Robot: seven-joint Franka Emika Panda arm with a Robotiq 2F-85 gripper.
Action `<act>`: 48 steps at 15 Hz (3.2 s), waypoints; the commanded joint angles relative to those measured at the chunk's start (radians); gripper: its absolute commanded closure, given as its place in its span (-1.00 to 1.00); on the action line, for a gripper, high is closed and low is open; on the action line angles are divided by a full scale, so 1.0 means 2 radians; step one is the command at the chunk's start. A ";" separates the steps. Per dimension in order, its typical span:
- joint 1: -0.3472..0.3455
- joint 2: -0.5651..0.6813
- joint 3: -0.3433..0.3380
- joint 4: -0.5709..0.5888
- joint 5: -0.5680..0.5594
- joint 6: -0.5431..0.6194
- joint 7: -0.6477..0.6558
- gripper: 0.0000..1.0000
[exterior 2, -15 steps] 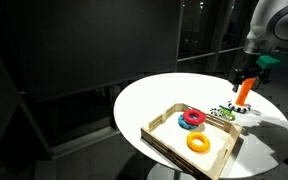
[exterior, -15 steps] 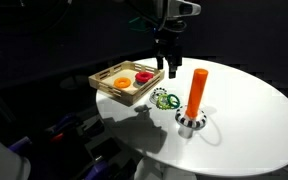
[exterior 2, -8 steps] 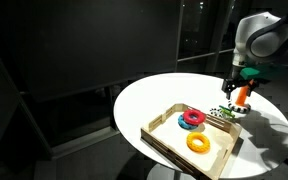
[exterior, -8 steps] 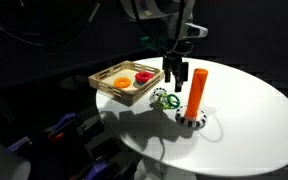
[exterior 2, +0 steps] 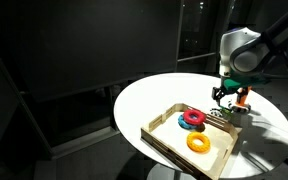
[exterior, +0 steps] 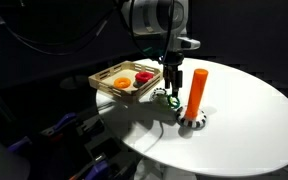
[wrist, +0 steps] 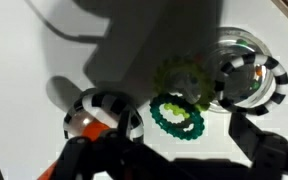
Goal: Move the dark green ring from the table to the tray
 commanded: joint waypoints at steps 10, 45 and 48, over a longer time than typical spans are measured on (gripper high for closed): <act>0.029 0.054 -0.034 0.059 -0.014 -0.005 0.041 -1.00; 0.019 -0.040 0.011 0.050 0.061 -0.072 0.018 0.91; 0.020 -0.059 0.021 0.047 0.068 -0.085 0.022 0.92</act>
